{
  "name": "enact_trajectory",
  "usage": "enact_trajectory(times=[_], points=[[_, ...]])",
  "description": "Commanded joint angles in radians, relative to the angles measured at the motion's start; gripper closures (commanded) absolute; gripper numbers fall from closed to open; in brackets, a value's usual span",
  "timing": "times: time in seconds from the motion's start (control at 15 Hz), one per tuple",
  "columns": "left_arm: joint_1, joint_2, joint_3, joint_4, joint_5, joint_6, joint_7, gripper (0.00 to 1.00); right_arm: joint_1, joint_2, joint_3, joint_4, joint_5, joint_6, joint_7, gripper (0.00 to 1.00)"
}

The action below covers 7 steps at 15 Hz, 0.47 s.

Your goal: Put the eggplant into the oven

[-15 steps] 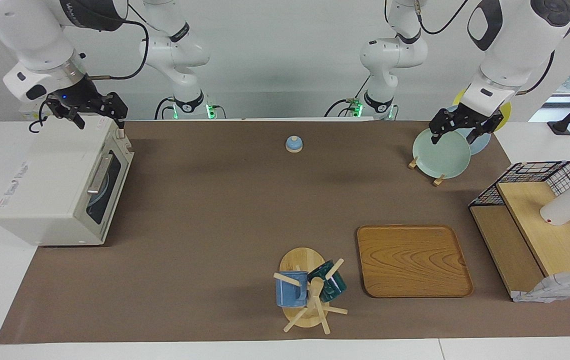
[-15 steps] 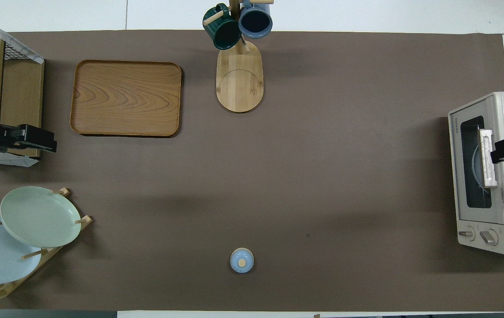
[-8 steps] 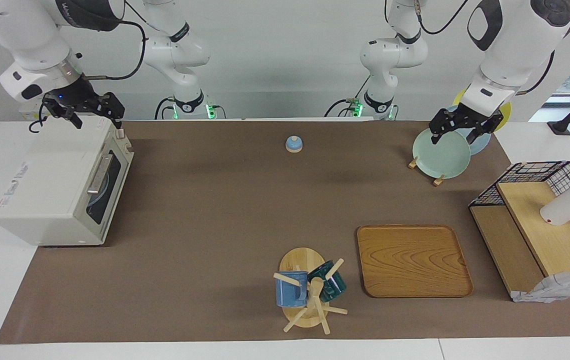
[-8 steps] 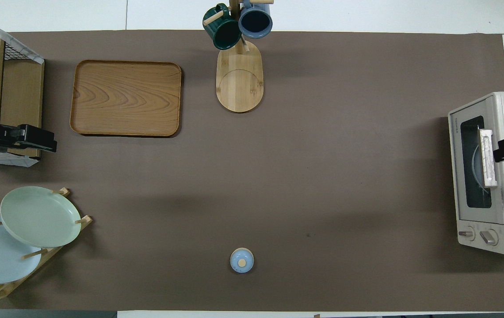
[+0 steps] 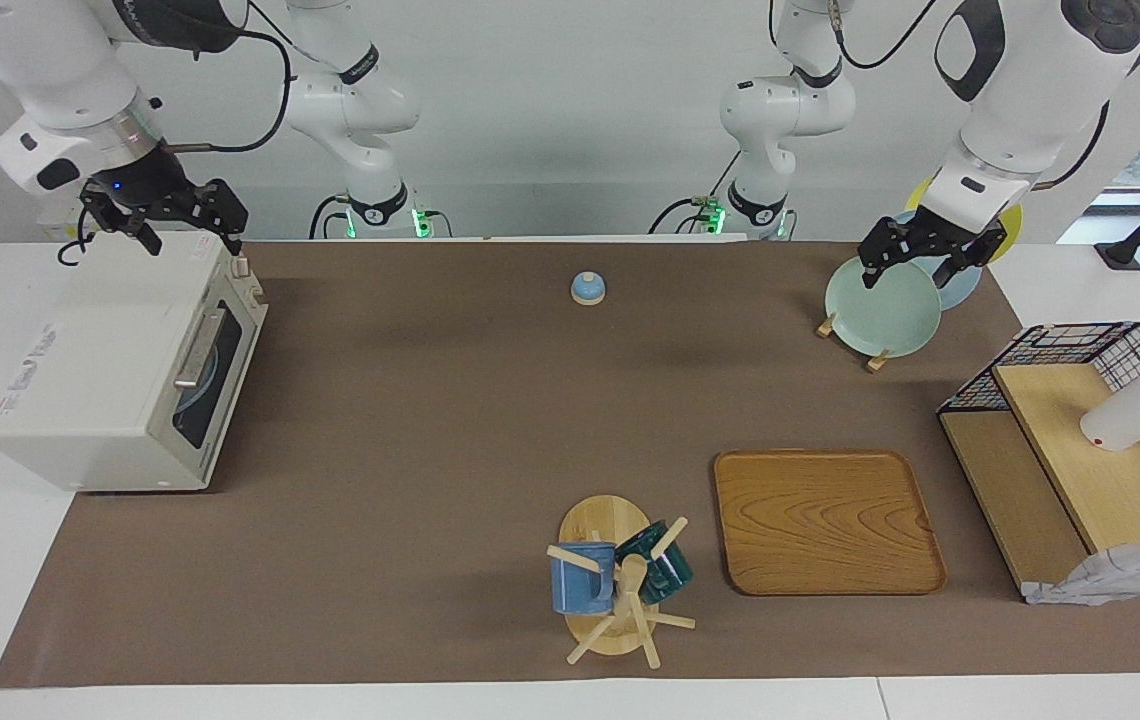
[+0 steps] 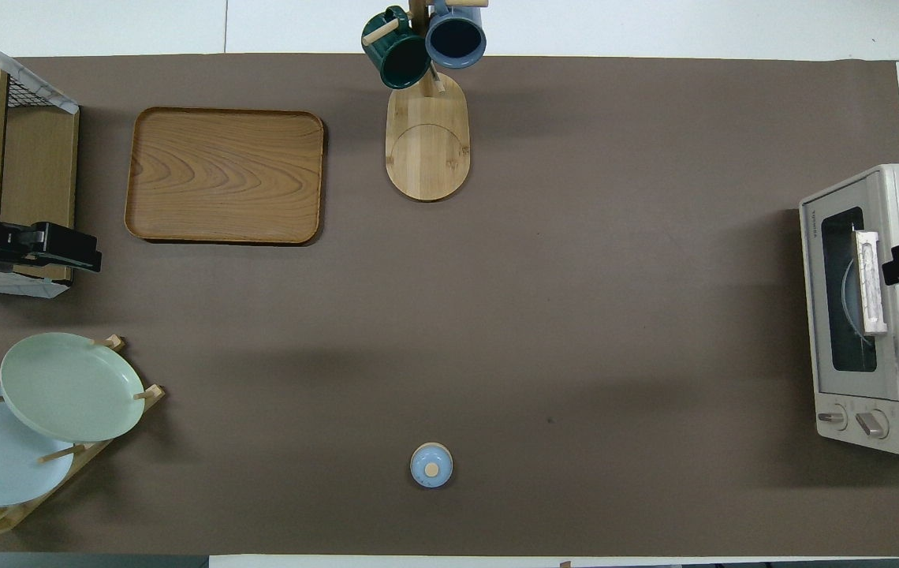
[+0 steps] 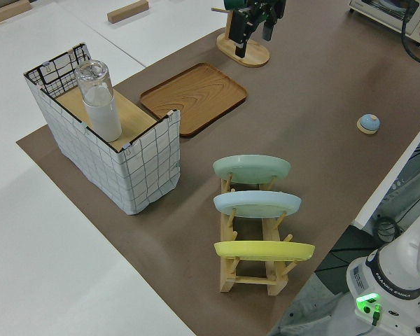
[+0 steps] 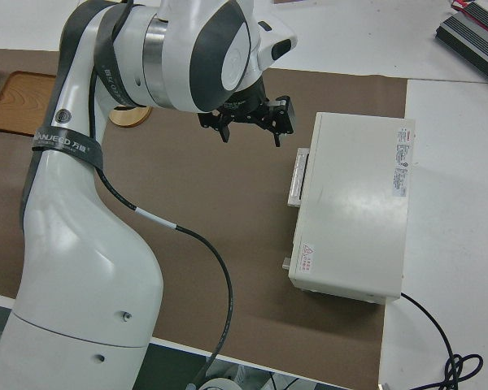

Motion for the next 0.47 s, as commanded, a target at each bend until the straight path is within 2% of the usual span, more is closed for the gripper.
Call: enact_trajectory(times=[0.0,0.4], points=[[0.01,-0.01,-0.008,-0.001,0.021,-0.007,0.009,0.0,-0.001,0.015,-0.003,0.024,0.026,-0.007,0.018,0.0],[0.01,-0.01,-0.008,-0.001,0.021,-0.009,0.009,0.0,-0.003,0.015,-0.003,0.024,0.026,-0.007,0.016,0.0]])
